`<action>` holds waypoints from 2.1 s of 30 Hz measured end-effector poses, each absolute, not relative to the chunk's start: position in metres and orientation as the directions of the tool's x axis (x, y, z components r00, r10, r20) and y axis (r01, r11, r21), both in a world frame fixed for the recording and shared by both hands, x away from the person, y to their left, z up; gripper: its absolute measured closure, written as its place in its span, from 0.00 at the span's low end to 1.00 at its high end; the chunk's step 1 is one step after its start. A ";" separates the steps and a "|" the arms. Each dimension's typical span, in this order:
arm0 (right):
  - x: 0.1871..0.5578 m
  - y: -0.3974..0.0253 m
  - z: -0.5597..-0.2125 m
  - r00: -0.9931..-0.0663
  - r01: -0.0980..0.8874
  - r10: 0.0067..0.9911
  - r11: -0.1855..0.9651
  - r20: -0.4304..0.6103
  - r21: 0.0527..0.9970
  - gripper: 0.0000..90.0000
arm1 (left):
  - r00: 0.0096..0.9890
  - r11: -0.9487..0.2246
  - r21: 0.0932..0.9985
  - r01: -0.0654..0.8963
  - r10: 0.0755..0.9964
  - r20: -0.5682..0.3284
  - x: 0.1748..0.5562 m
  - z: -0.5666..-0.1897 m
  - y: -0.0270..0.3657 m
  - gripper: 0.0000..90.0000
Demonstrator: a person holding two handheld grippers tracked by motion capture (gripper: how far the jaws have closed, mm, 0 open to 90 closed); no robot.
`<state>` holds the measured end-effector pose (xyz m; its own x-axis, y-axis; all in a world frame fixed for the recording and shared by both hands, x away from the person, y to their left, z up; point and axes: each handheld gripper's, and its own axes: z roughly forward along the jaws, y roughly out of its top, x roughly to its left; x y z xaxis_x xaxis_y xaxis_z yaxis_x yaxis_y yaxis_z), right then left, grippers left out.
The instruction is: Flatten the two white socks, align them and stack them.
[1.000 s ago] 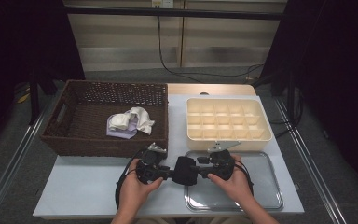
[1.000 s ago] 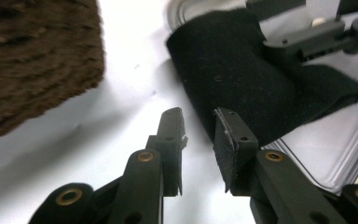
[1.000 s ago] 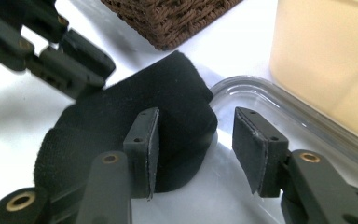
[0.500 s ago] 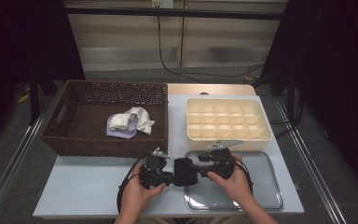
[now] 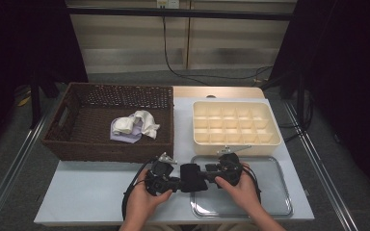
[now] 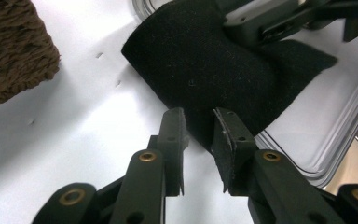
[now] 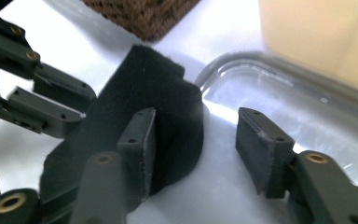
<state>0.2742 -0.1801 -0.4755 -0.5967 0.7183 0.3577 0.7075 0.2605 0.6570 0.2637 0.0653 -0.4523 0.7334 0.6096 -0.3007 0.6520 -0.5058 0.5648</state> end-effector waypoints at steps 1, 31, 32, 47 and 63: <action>0.275 -0.181 -0.477 -0.592 0.715 0.717 0.257 0.369 0.650 0.56 | 0.738 -0.510 0.567 0.647 0.606 -0.296 0.264 -0.452 0.065 0.80; 0.291 -0.190 -0.446 -0.582 0.751 0.666 0.221 0.466 0.622 0.96 | 0.751 -0.485 0.656 0.579 0.631 -0.196 0.268 -0.458 0.076 0.51; 0.291 -0.190 -0.448 -0.578 0.754 0.672 0.223 0.463 0.617 0.96 | 0.753 -0.484 0.659 0.576 0.627 -0.197 0.268 -0.458 0.076 0.51; 0.291 -0.189 -0.443 -0.545 0.746 0.710 0.169 0.446 0.644 0.61 | 0.775 -0.509 0.662 0.551 0.605 -0.180 0.266 -0.457 0.064 0.54; 0.292 -0.186 -0.470 -0.527 0.791 0.705 0.202 0.475 0.577 0.90 | 0.785 -0.517 0.667 0.537 0.596 -0.170 0.265 -0.457 0.060 0.53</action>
